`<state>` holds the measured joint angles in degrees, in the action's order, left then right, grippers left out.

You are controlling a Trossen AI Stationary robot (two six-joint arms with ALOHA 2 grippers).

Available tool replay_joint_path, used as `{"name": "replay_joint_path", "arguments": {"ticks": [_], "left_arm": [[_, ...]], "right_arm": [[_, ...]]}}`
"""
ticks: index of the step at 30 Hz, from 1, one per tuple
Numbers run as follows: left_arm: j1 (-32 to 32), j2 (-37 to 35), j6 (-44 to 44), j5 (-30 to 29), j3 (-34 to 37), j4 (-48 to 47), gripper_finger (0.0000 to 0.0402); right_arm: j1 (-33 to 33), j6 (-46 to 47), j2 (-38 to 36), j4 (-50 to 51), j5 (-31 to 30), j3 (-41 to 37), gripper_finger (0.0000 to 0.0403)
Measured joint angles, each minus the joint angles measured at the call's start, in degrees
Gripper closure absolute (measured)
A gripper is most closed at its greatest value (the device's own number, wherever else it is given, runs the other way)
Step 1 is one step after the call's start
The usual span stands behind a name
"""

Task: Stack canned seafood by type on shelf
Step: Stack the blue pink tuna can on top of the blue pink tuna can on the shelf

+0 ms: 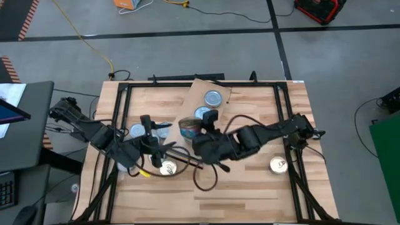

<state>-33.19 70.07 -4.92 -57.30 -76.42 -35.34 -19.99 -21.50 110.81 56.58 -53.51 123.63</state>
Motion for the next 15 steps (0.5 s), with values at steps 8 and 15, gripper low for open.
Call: {"name": "replay_joint_path", "arguments": {"ticks": [8,15], "left_arm": [[2.71,-9.99,-1.73,5.77,9.83,8.08,0.0107],[7.57,-15.79,-4.84,11.87,18.40,18.95,0.0107]], "right_arm": [[2.37,0.28,0.01,0.28,1.37,-1.02,0.0177],[2.53,1.32,0.03,0.40,2.63,-1.18,0.0176]]}}
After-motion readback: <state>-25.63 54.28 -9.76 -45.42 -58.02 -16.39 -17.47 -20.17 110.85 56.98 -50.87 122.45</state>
